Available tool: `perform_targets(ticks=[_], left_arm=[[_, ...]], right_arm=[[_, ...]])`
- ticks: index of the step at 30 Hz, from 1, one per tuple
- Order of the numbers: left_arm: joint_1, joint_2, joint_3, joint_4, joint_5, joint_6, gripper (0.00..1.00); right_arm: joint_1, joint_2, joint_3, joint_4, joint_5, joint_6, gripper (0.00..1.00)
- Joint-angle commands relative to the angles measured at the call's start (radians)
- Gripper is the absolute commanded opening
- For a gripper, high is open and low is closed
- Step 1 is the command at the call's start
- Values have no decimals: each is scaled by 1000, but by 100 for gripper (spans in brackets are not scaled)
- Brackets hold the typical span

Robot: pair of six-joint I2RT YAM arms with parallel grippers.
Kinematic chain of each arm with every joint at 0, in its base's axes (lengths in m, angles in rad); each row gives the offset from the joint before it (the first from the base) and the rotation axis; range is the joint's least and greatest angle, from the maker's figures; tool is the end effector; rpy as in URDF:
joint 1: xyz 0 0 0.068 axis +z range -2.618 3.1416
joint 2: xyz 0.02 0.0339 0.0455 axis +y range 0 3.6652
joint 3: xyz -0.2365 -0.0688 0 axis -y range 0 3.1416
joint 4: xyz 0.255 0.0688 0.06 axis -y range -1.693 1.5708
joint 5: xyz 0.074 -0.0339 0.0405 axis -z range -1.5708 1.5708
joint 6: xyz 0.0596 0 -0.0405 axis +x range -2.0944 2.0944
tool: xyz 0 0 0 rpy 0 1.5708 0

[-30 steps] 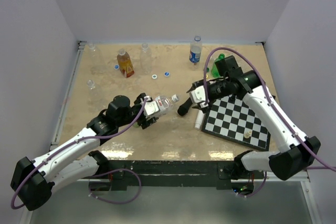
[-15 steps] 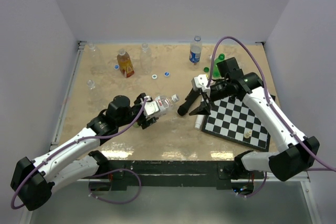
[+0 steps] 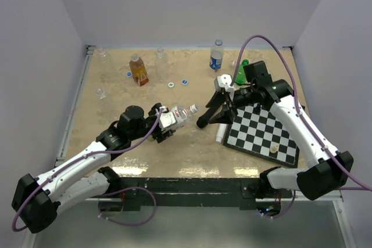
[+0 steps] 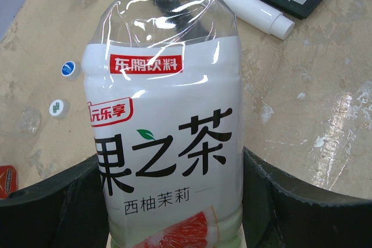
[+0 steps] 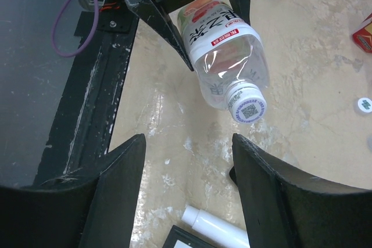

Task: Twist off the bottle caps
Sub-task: Unscrew the bottle cap from the plastic bottle.

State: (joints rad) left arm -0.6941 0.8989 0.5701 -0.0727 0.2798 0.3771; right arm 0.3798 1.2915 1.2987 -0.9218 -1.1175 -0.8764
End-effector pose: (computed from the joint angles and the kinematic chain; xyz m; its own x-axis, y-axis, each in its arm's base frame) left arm 0.1850 -0.1754 0.2217 0.0191 0.4446 -0.8955 0.8639 0.4436 0.2386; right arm 0.2313 0.1500 0.3234 0.0453 -0.3443 -0.9378 -0.9953 -0.0956 -0.0130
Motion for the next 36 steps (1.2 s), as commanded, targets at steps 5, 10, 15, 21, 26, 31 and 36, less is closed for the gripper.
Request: perform_targets(ticks=[5,10,15,21,26,31,36], left_arm=[[2,-12,14,34,-4,-17,0],[2,-12,14,34,-2,-15,0],[2,-12,14,34,-2,-17,0],[4,-12,14,34,-5,-17,0],[2,-11,13,34,-4,-15,0],[4,-8,13,36,-5,-15,0],[4,-6,13,34,-5,-17,0]], right_arm=[[-9,19,43,17,-12,62,64],[-9,28,62,8,5,73,64],[-10,35,74,9,12,89,64],[-10,34,79,23,13,132,63],[-10,29,89,155,96,402,64],[-10,0,65,297,145,598,67],[-7,14,48,344,154,646,68]])
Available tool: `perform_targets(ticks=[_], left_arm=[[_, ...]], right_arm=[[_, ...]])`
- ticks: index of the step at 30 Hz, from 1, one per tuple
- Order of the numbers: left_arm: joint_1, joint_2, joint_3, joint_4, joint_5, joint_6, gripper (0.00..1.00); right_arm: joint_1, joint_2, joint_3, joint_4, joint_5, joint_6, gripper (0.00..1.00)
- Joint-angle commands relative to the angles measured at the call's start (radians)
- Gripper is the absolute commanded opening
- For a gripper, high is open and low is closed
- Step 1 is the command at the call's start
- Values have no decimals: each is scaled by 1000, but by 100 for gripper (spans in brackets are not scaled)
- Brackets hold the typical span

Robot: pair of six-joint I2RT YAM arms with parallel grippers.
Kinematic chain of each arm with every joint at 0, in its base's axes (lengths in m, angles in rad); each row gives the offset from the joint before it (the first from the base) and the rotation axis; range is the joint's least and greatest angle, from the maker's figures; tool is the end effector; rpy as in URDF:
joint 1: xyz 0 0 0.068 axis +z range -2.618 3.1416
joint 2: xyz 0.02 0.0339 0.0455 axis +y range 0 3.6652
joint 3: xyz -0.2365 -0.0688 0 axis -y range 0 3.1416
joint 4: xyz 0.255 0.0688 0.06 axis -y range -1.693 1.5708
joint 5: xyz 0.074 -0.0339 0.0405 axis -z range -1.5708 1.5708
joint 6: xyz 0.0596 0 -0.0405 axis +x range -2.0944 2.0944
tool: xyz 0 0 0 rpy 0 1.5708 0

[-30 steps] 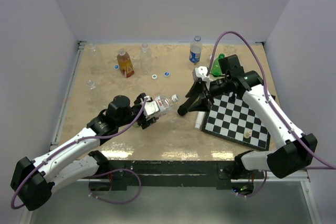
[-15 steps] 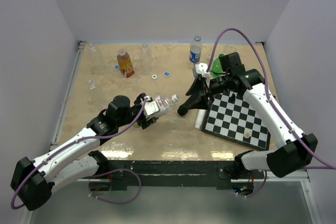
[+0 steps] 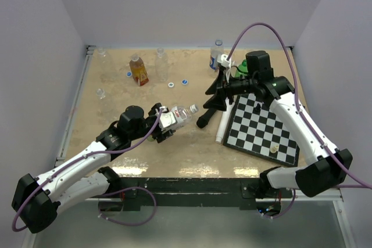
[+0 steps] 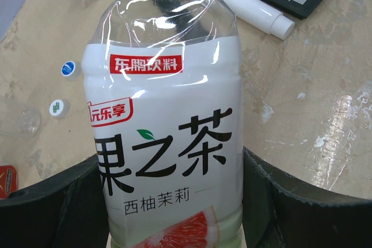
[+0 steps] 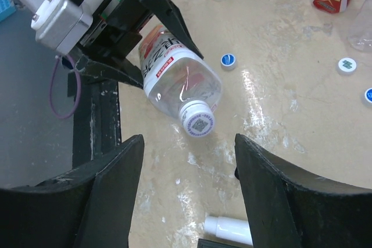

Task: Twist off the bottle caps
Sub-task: Unscrew the bottle cap from the plastic bottle.

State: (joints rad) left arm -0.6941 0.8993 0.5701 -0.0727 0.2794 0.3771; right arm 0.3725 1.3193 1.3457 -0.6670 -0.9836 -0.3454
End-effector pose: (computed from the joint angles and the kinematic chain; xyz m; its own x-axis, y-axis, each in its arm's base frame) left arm 0.1850 -0.1754 0.2216 0.0187 0.4449 -0.8954 0.8638 0.4438 0.2386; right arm 0.2616 0.1555 0.3453 -0.2451 -0.2971 -0.9228 -0.9632 0.1833 0.1967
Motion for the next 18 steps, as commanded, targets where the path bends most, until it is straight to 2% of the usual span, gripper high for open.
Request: perform_targets(ticks=[1,18], left_arm=[[4,-8,13,34,-6,-17,0],[4,-13,16,33,-8,-15,0]], right_arm=[[2,0,6,83,20,118,68],[88,126,-16,99,82,187,70]])
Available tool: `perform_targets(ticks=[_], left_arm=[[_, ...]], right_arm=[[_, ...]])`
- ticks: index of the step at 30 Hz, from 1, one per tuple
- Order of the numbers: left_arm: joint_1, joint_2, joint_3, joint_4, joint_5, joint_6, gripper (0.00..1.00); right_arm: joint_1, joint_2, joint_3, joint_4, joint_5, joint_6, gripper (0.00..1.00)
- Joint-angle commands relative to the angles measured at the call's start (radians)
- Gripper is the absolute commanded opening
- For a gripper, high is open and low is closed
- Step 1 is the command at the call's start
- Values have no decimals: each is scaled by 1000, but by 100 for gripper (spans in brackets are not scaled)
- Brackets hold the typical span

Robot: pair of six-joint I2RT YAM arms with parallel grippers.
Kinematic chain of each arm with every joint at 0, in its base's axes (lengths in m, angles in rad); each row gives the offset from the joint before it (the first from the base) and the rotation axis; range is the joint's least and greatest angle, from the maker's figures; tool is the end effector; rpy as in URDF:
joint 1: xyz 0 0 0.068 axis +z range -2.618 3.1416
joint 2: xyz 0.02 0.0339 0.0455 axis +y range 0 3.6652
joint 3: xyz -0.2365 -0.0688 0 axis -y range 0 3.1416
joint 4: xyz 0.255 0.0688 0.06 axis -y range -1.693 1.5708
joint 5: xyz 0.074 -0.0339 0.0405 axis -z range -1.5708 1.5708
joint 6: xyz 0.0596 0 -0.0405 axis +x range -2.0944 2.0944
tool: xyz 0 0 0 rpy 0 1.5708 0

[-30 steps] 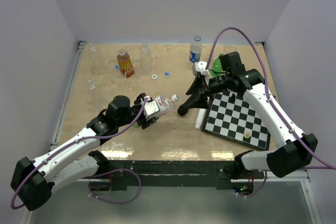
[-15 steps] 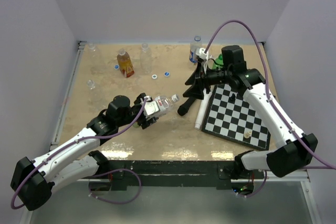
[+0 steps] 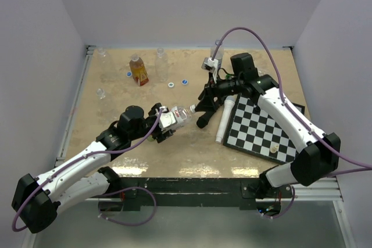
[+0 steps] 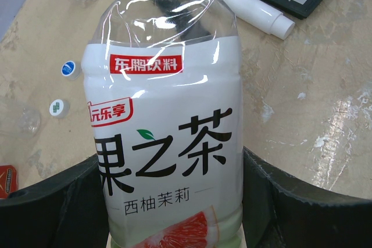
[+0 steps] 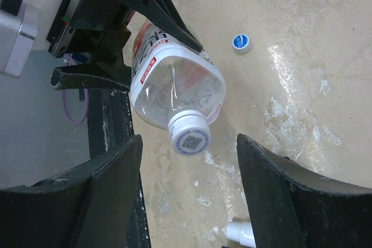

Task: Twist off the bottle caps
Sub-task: Unscrew the bottle cap from the plastic bottle.

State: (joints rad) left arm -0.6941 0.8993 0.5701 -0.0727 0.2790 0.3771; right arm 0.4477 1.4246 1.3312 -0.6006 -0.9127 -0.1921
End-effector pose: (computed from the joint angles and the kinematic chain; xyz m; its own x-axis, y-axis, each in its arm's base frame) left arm 0.1850 -0.1754 0.2216 0.0186 0.4450 -0.8953 0.8636 0.4441 0.2387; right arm 0.2770 0.1853 0.3128 -0.4108 -0.3268 -0.8512 -0.9081 0.2299 0.3500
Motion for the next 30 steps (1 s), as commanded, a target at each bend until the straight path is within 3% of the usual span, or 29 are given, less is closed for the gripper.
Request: perform_targets(ticks=[1,9,21,27,30], left_arm=[[2,-13,13,33,-8,-17,0],[4,-11,14,34,-6,-17,0],[2,-11,13,34,-6,-17,0],[2,-10,14,34,-6,-15,0],[2,-10,13,34,-8,-15,0]], right_arm=[[11,28,2,30,9,34,70],[23,57,10,22,3,42,64],[34,56,17,-21,-74,-6,27],[40,63,63,-117,-88,-192,0],[40,73,105,-214,-40,-381,0]])
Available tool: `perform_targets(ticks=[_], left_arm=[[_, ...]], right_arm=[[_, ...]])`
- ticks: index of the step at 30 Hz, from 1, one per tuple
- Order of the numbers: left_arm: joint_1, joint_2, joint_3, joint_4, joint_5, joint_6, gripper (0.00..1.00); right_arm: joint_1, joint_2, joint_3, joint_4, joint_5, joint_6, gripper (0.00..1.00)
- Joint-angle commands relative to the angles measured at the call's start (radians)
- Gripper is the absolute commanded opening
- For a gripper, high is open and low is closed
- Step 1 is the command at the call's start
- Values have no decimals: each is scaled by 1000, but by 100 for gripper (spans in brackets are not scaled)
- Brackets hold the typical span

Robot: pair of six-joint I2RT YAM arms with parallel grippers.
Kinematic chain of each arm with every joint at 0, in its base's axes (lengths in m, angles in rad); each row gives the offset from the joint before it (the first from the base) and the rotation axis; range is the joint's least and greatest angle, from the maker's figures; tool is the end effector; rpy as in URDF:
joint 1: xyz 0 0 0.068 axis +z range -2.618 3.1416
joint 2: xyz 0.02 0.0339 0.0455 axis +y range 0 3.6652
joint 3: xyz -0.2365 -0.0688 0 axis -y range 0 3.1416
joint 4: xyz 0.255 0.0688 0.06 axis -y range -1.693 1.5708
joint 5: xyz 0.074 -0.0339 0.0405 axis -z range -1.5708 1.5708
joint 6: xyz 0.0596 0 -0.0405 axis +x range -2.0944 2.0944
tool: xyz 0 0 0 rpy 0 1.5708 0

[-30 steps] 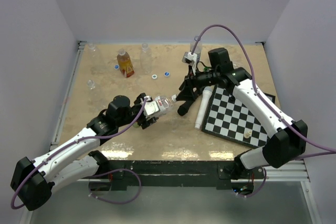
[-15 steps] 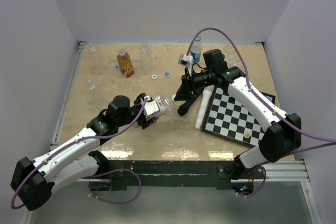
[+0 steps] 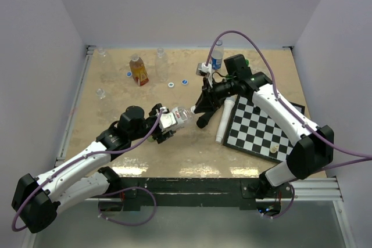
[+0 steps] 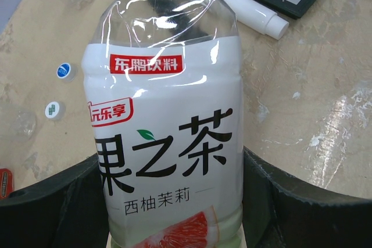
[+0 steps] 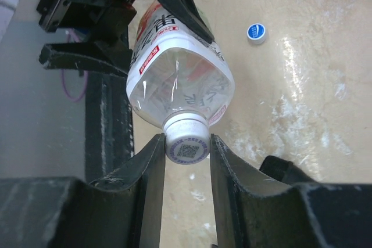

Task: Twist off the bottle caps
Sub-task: Unscrew the bottle cap from the plastic bottle.

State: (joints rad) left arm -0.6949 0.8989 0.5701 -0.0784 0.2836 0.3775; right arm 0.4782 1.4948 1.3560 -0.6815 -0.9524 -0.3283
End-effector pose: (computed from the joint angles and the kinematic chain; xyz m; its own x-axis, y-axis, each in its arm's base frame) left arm 0.1844 -0.1754 0.2211 0.0165 0.4469 -0.8944 0.8670 0.4391 0.2354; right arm 0.2768 0.1982 0.2941 -0.3695 -0.4021 -0.8377 -0.9289 0.1366 0.3442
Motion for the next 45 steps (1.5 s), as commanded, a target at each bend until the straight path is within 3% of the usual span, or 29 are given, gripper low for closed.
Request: perform_targets(ticks=[1,6,10,13,15,37,45], left_arm=[[5,-9,13,40,-9,-15,0],[3,-9,13,42,-8,-15,0],[3,-9,13,40,-9,-14,0],[5,-6,11,40,-9,-15,0],[5,-9,11,40,-9,-15,0],[3,-12,13,40,-9,-12,0],[5,-11,11,40,-9,-14,0]], right_arm=[[10,-2,90,-150,15,-288,0],[11,-68,77,-193,46,-662,0],[11,-157,20,-245,-3,-1152,0],[11,-127,60,-499,-9,-1647,0],[10,-107,61,-533,-5,-1761,0],[7,-128,-17,-464,-39,-1718,0],[-1,-136,-31,-444,-57,-1678,10]])
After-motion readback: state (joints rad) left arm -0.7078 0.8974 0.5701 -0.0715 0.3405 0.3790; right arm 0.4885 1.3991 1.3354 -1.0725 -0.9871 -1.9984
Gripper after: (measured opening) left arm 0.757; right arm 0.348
